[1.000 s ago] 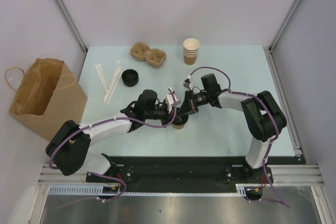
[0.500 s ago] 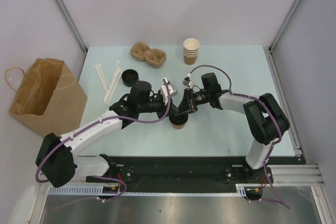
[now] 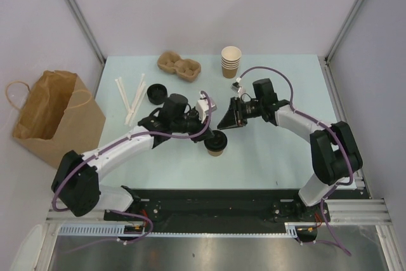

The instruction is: Pack the takeout coffee

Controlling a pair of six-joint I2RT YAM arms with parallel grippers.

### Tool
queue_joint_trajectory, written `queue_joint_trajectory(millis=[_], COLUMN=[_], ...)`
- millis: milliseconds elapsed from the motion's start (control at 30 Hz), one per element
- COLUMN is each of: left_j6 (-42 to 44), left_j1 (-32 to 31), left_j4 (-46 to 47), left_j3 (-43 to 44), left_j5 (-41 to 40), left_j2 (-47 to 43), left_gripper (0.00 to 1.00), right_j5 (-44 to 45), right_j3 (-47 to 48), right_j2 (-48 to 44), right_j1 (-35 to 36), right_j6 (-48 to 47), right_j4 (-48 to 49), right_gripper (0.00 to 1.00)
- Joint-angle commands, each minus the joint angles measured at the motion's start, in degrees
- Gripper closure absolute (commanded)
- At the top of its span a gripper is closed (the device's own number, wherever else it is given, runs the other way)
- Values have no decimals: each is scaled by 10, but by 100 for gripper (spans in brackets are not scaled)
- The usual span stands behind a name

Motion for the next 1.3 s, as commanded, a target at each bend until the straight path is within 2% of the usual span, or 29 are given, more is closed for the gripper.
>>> queue_joint_trajectory(millis=[0, 233, 567, 767, 900, 1267], left_j6=[35, 59, 51, 35, 29, 24], left_j1=[-30, -58, -60, -62, -61, -61], left_j4=[-20, -18, -30, -26, -18, -15], left_j3=[26, 34, 36, 33, 28, 22], left_j5=[-39, -92, -123, -132, -130, -133], left_j2=[27, 68, 98, 105, 103, 103], left_gripper=[73, 73, 75, 77, 77, 77], right_j5=[95, 154, 165, 155, 166, 227], right_j3=[44, 72, 78, 78, 73, 23], right_j2=[-29, -30, -58, -80, -103, -23], right_j1=[1, 15, 20, -4, 5, 52], right_j6=[-121, -201, -215, -179, -158, -152], right_j4=[-141, -223, -320, -295, -281, -233], right_gripper=[72, 74, 76, 78, 78, 79])
